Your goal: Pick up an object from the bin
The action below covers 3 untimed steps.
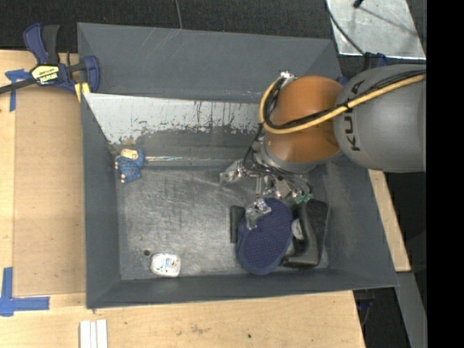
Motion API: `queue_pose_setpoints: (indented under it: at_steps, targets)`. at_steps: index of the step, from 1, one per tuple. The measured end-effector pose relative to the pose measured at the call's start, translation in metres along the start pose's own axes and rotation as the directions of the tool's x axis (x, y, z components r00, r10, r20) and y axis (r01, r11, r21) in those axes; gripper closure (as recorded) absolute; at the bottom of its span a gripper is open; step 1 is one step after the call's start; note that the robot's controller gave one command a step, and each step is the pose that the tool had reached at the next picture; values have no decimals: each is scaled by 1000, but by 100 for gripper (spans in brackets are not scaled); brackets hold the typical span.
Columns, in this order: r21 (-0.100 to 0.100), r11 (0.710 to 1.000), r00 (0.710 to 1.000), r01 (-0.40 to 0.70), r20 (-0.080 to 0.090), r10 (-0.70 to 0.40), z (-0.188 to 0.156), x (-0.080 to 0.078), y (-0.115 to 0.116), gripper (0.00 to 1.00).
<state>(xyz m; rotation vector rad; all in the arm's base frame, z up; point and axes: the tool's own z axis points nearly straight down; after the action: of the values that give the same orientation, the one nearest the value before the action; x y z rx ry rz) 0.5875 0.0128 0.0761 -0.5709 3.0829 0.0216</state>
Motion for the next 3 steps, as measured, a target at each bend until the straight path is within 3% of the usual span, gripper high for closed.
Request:
queue_pose_setpoints:
  at_steps: [1,2,3]
  targets:
    - [12,1000,1000,0,16,0,-2,-2,-5,100]
    - [11,1000,1000,-2,19,2,-1,-2,-5,0]
    - [16,1000,1000,-2,17,1,-2,-2,-7,100]
